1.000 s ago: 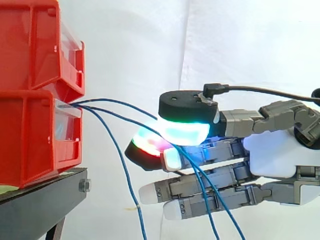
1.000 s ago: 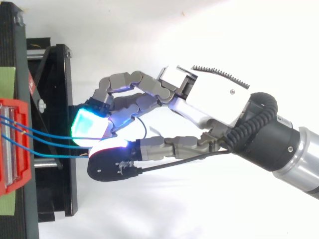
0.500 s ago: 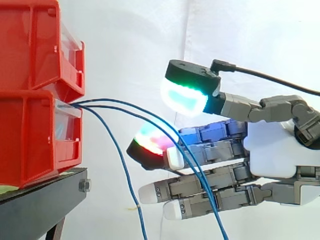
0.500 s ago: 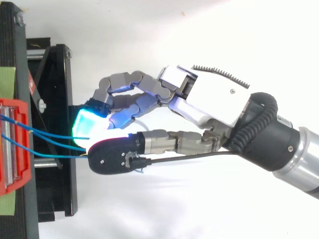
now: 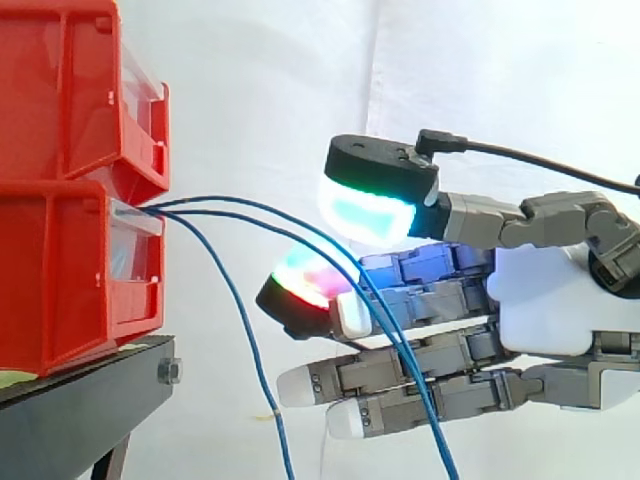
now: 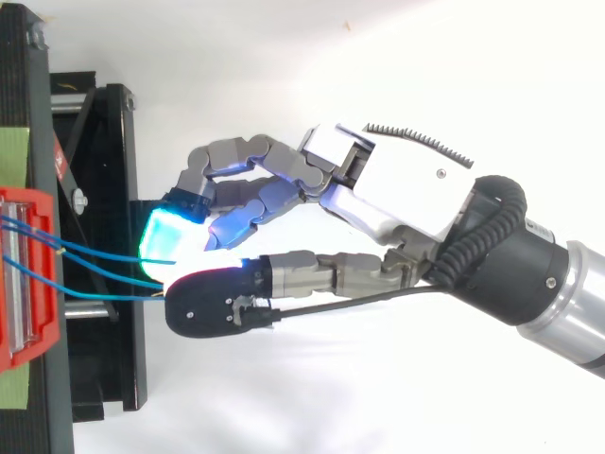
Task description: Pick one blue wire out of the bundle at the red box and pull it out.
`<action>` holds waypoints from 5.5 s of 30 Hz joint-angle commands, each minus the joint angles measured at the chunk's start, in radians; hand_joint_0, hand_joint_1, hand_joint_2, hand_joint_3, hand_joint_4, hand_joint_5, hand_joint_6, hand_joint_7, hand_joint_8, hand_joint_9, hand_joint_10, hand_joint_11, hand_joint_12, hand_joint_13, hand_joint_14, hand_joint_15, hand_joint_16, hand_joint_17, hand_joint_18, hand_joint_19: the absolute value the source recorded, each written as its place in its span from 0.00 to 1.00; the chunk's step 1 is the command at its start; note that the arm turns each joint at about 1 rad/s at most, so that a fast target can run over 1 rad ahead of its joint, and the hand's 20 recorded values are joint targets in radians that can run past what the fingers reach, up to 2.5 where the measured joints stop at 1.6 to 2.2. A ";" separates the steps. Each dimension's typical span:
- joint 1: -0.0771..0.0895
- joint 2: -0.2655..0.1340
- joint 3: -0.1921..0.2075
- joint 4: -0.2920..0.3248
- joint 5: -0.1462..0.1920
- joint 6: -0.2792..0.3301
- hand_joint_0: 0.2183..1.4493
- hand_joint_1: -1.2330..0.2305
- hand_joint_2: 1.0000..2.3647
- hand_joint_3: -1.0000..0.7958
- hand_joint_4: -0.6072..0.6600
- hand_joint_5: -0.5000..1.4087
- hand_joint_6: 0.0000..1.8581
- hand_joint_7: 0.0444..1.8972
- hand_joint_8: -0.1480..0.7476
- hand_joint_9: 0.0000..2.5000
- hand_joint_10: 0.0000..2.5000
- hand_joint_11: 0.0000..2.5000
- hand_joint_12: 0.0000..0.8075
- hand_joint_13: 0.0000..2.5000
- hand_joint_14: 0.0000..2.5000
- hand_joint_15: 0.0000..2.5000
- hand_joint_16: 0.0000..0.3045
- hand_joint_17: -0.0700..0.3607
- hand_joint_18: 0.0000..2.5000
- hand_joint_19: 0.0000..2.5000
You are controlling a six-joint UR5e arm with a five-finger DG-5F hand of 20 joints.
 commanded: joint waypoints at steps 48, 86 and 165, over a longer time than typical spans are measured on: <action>0.000 0.029 0.000 -0.046 -0.002 0.040 0.31 0.28 0.01 0.51 0.46 0.19 0.47 0.60 0.45 0.35 0.01 0.28 0.48 0.13 0.00 0.08 0.19 0.46 0.13 0.09; -0.002 0.041 -0.002 -0.094 0.000 0.025 0.30 0.26 0.01 0.54 0.37 0.20 0.45 0.65 0.43 0.25 0.00 0.10 0.49 0.07 0.00 0.03 0.20 0.48 0.05 0.01; 0.000 0.041 -0.002 -0.094 0.000 0.025 0.31 0.26 0.01 0.54 0.37 0.20 0.45 0.64 0.45 0.26 0.00 0.12 0.50 0.09 0.00 0.03 0.21 0.49 0.06 0.01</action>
